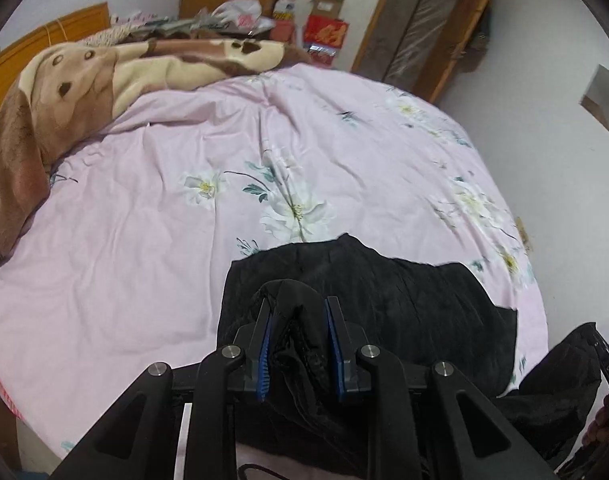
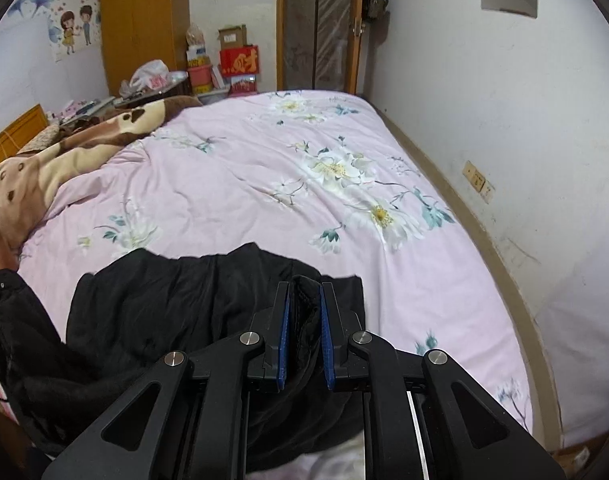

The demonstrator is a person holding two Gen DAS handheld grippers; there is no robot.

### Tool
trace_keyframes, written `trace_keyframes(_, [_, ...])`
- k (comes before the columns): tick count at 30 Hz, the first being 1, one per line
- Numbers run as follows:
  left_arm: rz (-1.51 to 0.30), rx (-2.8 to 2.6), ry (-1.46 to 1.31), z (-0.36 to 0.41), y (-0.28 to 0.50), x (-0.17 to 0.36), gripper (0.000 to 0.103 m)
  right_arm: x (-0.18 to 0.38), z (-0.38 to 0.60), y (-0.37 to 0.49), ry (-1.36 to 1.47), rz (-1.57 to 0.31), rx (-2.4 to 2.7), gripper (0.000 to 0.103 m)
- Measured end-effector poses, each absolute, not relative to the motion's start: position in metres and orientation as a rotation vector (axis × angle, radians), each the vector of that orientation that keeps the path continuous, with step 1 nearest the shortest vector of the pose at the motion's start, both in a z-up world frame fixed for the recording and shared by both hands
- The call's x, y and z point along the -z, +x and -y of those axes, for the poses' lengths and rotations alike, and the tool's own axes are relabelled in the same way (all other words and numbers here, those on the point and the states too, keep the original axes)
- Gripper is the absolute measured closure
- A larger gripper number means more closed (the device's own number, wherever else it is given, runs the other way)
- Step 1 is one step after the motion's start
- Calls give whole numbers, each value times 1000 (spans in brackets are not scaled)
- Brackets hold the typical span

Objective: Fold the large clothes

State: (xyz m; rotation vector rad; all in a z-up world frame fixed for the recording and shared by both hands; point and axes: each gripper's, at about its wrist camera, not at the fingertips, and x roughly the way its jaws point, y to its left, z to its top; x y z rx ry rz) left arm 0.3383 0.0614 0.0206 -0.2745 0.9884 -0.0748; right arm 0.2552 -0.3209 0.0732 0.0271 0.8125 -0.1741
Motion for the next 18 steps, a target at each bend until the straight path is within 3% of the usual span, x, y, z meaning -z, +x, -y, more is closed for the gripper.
trace_keyframes(18, [-1185, -58, -304, -53, 462, 64, 74, 3, 352, 396, -31, -1029, 236, 89])
